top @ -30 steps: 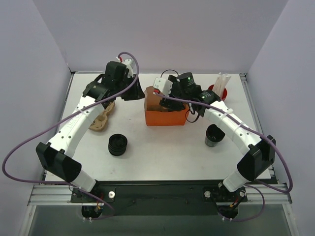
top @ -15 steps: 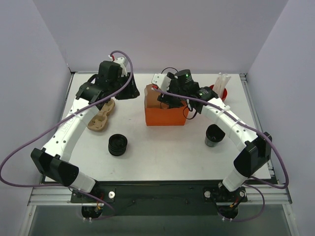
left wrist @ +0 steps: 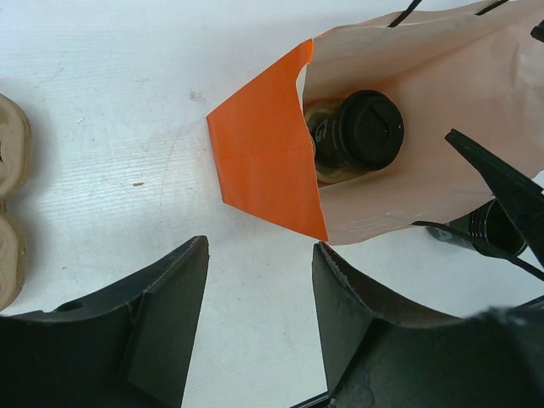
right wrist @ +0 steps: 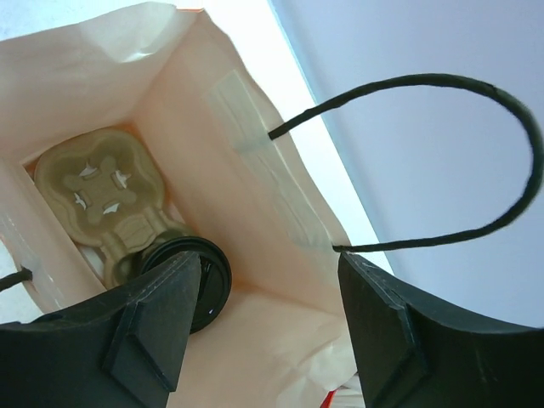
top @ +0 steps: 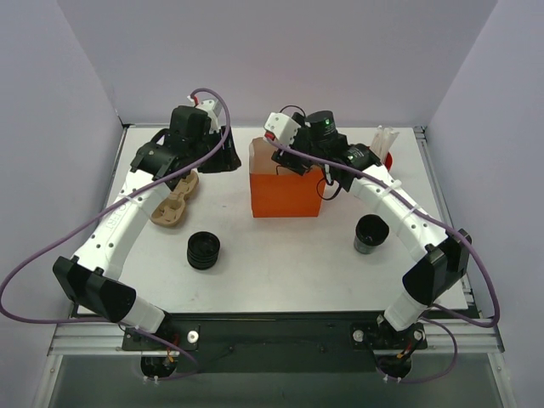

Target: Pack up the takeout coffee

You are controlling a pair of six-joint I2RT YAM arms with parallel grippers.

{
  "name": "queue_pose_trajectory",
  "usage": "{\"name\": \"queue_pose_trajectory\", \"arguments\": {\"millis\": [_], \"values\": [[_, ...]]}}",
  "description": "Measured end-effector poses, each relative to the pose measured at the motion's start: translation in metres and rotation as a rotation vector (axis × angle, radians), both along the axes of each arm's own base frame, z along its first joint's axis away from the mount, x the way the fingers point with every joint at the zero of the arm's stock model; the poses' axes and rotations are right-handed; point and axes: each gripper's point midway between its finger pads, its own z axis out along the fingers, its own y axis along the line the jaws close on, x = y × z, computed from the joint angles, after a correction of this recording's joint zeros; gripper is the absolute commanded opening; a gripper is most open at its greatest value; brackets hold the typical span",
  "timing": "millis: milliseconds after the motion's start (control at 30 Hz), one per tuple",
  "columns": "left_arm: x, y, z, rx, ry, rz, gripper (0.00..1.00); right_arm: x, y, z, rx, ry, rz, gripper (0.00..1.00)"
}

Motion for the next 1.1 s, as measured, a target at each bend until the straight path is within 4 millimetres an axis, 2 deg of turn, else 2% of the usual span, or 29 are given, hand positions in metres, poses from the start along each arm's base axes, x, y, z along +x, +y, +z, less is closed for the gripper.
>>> {"name": "queue_pose_trajectory", "arguments": {"millis": [367,767,1100], "values": [[-0.001,0.000,0.001,0.000,-0.004,-0.001,0.62,0.014,-0.002,0.029,0.118,-0.038,-0.113,0.63],[-0.001,0.001,0.008,-0.010,-0.018,0.001,0.62,0.023,-0.009,0.033,0.186,-0.047,-0.227,0.61],[-0.006,0.002,0.017,-0.029,-0.034,0.001,0.62,0.030,-0.031,0.039,0.203,-0.090,-0.388,0.61]]}}
